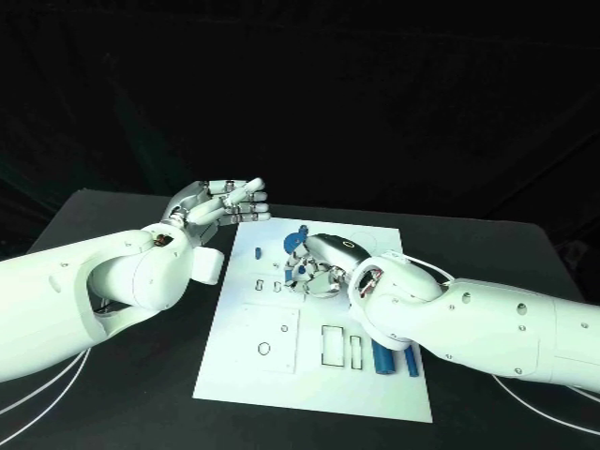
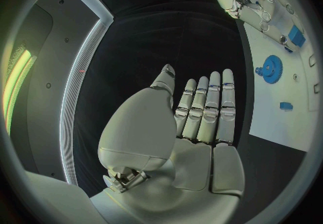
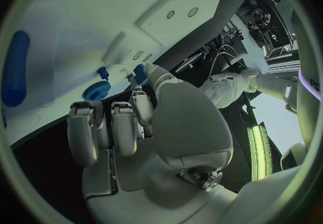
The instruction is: Assemble the parts on the task board
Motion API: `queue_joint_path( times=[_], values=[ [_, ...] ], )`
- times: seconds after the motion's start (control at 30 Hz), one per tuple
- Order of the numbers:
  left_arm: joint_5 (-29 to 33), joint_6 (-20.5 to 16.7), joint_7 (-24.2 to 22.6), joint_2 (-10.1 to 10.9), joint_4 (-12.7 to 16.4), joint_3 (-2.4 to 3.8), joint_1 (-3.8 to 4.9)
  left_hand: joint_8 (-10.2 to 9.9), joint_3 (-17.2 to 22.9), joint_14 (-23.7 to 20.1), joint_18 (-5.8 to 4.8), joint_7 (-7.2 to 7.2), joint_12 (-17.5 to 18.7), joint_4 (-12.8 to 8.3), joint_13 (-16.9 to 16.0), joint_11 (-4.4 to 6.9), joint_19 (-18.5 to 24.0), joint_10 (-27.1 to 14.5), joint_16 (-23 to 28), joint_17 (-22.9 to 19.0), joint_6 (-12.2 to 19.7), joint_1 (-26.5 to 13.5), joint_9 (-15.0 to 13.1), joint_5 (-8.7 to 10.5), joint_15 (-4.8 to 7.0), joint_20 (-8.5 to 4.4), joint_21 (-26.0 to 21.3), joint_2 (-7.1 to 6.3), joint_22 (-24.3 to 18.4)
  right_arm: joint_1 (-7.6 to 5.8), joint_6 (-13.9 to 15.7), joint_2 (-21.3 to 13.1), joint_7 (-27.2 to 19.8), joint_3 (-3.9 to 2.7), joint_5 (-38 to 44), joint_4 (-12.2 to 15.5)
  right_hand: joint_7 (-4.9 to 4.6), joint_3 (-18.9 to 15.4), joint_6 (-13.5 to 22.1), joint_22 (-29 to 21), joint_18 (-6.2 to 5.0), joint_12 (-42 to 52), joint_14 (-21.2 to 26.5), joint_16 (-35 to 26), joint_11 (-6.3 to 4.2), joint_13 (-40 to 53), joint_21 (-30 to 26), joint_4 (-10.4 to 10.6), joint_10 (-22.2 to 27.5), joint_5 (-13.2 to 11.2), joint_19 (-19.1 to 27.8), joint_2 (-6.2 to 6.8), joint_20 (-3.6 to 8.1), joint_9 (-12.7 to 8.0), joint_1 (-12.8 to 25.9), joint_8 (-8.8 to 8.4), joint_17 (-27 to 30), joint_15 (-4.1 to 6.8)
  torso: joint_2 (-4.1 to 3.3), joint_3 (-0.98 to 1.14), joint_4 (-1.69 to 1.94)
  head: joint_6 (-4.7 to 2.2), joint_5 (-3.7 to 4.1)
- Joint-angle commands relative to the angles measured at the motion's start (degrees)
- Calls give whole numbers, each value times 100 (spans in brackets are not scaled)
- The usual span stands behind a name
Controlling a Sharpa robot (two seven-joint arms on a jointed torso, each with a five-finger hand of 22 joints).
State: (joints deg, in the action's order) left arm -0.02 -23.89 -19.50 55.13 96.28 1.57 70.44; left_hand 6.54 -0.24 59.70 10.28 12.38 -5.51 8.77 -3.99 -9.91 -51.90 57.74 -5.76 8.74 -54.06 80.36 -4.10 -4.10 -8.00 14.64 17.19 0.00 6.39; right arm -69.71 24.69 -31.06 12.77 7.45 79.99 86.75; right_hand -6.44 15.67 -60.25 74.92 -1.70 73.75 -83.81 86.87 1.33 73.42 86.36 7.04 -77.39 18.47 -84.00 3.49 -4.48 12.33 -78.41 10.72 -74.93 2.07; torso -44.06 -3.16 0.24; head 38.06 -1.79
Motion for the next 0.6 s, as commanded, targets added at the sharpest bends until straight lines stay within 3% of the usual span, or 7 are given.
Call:
queue_joint_path(
  times=[0.03,0.6],
  values=[
    [13,110,-27,-16,8,4,5,-29,8,-7,28,27,28,-40,0,-21,39,10,19,5,-26,3,5,16,-5,-3,-21,55,-9,47,-134,79,240,7,423,-43,24,23,-4,1193,60,-4,-493,20,26,4,8,-3,-20,4,-313,-24,44,132,21,22,-959,21,-2,3,-3,29,-25],
    [13,122,-18,-18,3,3,5,-29,8,-7,28,27,28,-40,0,-21,39,10,19,5,-26,3,5,16,-5,-3,-21,55,-9,124,-420,194,417,18,635,-128,16,1,15,1188,58,-9,-493,17,34,2,1,-7,-15,16,-309,33,38,139,84,22,-955,15,5,1,1,41,-17]
  ],
)
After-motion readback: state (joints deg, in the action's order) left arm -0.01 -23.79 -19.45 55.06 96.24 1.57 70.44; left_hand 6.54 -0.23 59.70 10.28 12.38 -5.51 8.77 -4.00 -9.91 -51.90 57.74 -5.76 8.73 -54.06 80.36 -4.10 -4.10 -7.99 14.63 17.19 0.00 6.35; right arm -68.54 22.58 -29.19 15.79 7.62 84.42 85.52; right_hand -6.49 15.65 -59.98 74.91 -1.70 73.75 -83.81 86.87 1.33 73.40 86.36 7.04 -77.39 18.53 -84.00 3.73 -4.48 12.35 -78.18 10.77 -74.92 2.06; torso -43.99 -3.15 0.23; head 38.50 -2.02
